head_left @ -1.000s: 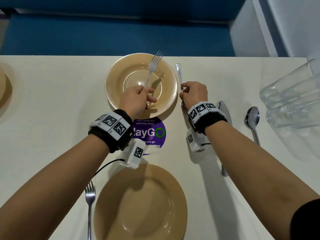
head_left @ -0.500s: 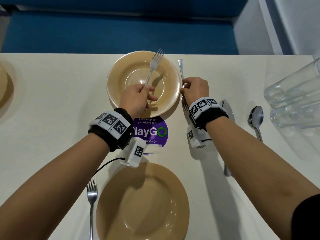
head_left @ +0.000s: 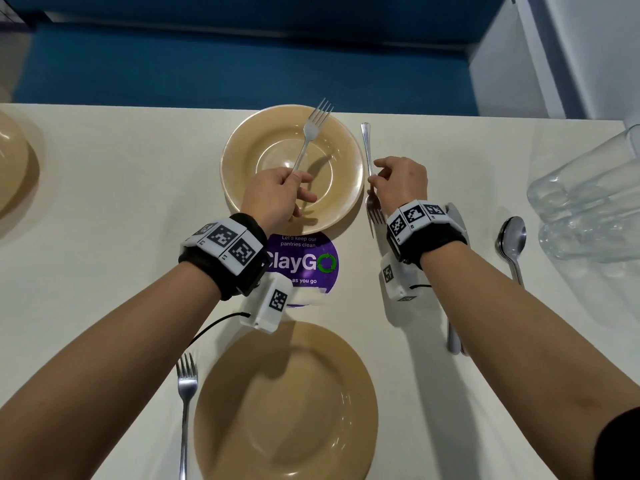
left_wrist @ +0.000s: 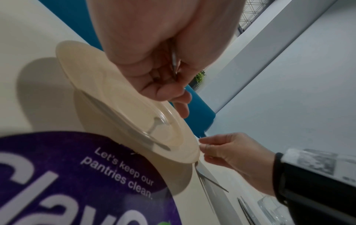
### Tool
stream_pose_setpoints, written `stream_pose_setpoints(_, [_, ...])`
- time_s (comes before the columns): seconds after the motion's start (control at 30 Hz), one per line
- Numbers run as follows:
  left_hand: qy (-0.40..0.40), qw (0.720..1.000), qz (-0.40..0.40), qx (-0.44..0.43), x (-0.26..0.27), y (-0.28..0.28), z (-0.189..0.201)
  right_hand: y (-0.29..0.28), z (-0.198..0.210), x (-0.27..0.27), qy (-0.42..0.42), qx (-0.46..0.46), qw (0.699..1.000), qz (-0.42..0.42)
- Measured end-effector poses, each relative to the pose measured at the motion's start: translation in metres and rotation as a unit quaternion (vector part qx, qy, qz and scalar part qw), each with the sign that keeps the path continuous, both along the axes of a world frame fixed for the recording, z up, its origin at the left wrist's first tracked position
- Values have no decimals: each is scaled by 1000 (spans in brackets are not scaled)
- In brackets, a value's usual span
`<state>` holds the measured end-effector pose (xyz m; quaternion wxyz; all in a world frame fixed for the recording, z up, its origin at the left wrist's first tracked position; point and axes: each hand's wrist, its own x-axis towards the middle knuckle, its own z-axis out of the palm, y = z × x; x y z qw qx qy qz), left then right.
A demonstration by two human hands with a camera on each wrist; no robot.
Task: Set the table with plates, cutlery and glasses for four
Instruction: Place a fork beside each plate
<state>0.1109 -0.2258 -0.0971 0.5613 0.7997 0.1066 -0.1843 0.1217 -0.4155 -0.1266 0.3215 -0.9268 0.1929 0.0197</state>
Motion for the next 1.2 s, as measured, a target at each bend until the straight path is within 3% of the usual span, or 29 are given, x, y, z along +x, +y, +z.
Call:
stream_pose_setpoints(0.17, [-8,1000,12,-1,-10,13,14,25,27,-5,-90,-5,995,51])
stream_pose_setpoints(0.33, [-78,992,14,99,-16,59,29,92,56,-14,-145,-25,959,243])
stream_pose_setpoints(0.43, [-112,981,-5,160,-18,97,44,135,67,-18,-118,-85,928,343])
stream_pose_setpoints(0.53, [-126,971,-30,203,-17,143,58,176,72,-20,-62,-132,913,381])
stream_pose_setpoints(0.7, [-131,963,-31,235,-10,228,67,260,77,-20,-17,-80,933,351])
stream_pose_setpoints(0.93, [-145,971,77,173,13,336,52,371,59,-5,30,110,982,153])
stream_pose_setpoints(1.07, [-127,967,13,221,29,363,36,406,36,17,99,172,978,62])
stream_pose_setpoints(1.2, [-133,931,-78,330,42,369,19,425,18,38,135,159,977,49])
